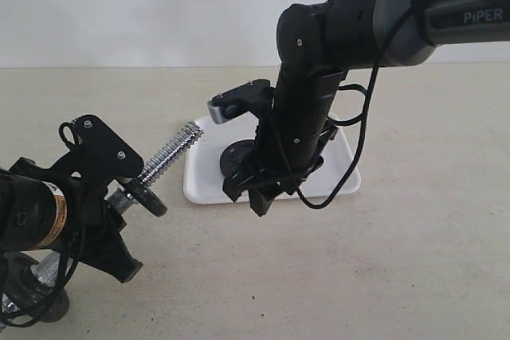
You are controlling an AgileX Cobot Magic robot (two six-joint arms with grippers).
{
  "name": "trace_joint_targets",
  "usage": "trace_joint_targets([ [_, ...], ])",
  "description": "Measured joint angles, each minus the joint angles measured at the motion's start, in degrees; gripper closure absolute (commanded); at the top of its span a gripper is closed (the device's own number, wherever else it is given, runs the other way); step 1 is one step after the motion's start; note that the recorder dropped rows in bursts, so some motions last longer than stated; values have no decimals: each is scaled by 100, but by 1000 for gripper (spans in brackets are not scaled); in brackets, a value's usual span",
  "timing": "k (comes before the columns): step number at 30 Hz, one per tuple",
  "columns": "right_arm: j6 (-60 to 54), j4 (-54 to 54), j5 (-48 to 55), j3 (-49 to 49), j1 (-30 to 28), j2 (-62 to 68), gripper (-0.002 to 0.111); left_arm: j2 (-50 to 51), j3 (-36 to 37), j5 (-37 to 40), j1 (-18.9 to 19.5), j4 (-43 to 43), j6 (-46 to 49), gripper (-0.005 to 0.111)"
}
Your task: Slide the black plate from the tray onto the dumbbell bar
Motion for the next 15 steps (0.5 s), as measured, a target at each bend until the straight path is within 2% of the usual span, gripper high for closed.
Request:
trace_joint_targets([
  [6, 76, 305, -348, -11, 0, 0, 56, 0, 0, 0, 0, 0, 0, 102],
  [7, 61, 318, -392, -11, 0, 0, 50, 0, 0, 0, 0, 0, 0, 102],
  [10, 8, 329, -543, -11, 0, 0, 19, 0, 0, 0, 0, 0, 0, 102],
  [12, -24, 337, -675, -11, 0, 0, 3, 0, 0, 0, 0, 0, 0, 102],
  [15, -90, 313, -1095, -11, 0, 0, 3, 0, 0, 0, 0, 0, 0, 102],
])
